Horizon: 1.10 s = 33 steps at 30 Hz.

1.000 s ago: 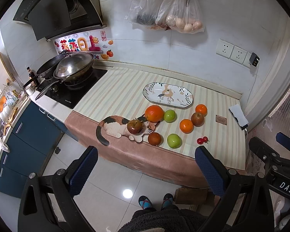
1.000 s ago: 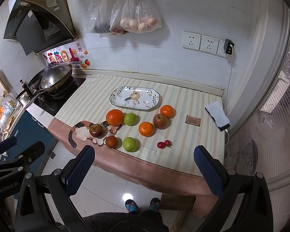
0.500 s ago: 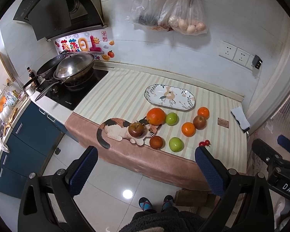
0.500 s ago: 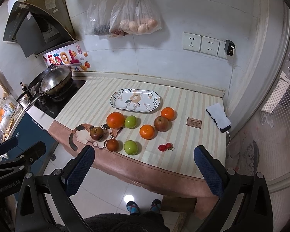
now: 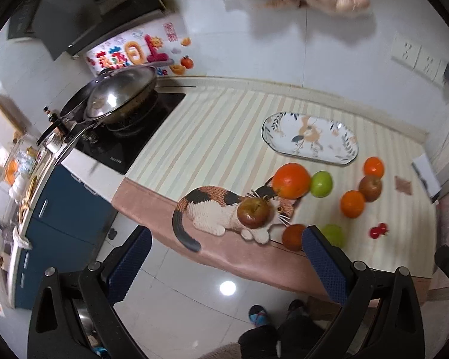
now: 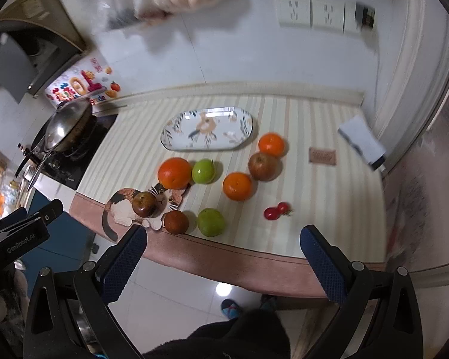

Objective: Organize fruits
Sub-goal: 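Grasp the large orange with the left tool while the right tool grasps a smaller orange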

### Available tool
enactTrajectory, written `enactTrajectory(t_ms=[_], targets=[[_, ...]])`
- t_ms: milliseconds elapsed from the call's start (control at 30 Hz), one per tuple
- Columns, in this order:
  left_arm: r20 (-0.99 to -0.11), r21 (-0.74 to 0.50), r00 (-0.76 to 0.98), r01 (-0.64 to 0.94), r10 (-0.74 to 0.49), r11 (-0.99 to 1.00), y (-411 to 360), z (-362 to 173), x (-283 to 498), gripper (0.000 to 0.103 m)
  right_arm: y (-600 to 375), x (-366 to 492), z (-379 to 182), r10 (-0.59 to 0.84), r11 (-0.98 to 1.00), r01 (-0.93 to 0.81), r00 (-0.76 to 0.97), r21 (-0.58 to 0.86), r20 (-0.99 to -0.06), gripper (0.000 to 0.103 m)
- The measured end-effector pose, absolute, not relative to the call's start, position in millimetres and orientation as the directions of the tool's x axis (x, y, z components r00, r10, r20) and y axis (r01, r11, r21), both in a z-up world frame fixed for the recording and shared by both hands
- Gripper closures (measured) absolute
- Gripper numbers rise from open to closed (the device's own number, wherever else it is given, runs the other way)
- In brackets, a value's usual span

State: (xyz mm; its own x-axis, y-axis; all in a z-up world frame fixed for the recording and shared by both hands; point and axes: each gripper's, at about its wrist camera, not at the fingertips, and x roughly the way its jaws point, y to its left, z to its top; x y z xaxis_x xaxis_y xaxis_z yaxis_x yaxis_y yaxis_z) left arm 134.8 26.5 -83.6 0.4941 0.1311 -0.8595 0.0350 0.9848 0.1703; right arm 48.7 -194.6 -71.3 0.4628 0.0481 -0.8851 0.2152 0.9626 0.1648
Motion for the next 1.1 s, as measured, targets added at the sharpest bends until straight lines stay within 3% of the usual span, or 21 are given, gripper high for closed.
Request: enactTrajectory(t_ms=[500,867,967,1033,1100], targets=[[-0.935,0.294,0.299,0.357,0.189,0.887,-43,-208,279,0.001,-263,187,-233,0.195,0.872,0.405,0.228,0.275,-0.954,0.0],[-0.98,0.198,0.098,0.547,0.172,0.813,-89,-291,332,0.001,-260,226,-305,0.291,0.837,0.456,0.097,0.302,-0.952,0.003],[-0.993,0.116,0.04,0.54,0.112,0.833,-90,-303,341,0.012,-258,230,-317,0.318,0.826,0.466,0.076,0.316,-0.945,0.004],[-0.999,0.048,0.015,0.514,0.047,0.856,-88,-303,344,0.031,-255,233,-324,0.341,0.819,0.468,0.069,0.332,-0.938,0.006],[-0.999,0.048,0.019,0.498,0.045,0.866,-86,-304,346,0.032,-250,238,-330,0.346,0.819,0.466,0.065,0.335,-0.936,0.01]])
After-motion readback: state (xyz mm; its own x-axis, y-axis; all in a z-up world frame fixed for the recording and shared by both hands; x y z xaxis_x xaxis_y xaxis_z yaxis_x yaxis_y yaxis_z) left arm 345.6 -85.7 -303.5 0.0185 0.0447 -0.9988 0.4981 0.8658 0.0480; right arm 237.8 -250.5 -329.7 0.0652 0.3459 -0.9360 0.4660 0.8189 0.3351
